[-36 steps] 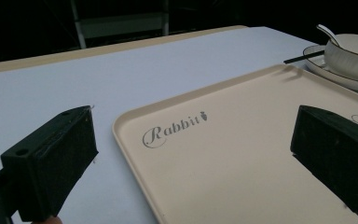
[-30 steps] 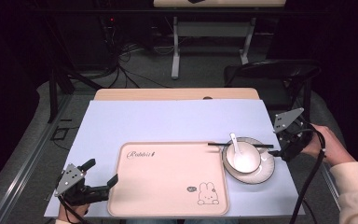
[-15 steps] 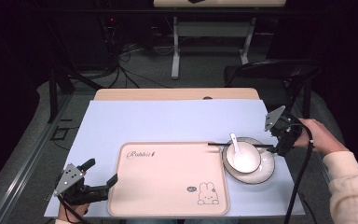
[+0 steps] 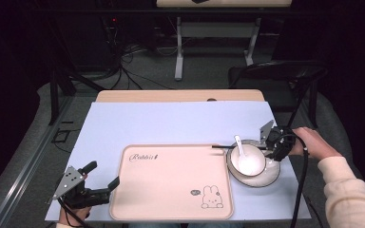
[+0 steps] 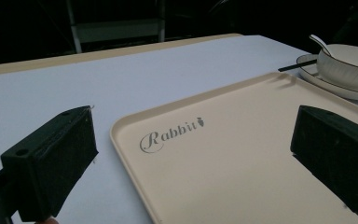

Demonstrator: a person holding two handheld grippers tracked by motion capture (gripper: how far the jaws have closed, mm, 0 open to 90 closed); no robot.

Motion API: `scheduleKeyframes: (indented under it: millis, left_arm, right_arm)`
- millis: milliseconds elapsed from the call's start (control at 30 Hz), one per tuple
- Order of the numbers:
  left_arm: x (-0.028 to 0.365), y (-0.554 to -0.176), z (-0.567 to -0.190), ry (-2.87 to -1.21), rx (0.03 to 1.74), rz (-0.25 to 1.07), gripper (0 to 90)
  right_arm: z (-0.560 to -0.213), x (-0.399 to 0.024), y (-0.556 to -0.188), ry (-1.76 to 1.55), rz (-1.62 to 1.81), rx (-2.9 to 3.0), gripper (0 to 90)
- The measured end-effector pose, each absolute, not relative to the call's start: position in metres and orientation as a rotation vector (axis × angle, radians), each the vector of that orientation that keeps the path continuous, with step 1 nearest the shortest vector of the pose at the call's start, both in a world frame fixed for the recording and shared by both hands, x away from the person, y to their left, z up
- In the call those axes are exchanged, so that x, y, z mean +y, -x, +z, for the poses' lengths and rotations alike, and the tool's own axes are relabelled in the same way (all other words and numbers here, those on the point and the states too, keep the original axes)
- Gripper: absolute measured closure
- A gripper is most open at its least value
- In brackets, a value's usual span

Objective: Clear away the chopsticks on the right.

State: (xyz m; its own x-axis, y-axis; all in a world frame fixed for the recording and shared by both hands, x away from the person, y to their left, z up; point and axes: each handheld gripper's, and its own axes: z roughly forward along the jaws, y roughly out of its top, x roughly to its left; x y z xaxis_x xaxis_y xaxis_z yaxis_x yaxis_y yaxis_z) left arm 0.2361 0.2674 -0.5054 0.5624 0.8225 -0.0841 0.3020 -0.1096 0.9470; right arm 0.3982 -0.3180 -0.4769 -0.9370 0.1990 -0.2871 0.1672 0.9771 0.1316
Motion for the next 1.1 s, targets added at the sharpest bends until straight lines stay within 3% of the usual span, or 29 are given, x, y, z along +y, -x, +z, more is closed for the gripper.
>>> scheduleKeyframes:
  millis: [167, 400, 1100]
  left_arm:
    - [0.268, -0.237, -0.505, -1.681, 0.955, 0.576, 0.0]
    - [0.268, -0.237, -0.506, -1.685, 0.958, 0.573, 0.1]
    - [0.268, -0.237, -0.506, -1.686, 0.963, 0.574, 0.0]
  right_arm:
    - [-0.485, -0.316, -0.398, -0.231, 0.132, 2.811, 55.1]
    - [-0.490, -0.314, -0.400, -0.195, 0.077, 2.830, 66.8]
    - [-0.500, -0.309, -0.406, -0.151, -0.002, 2.845, 80.6]
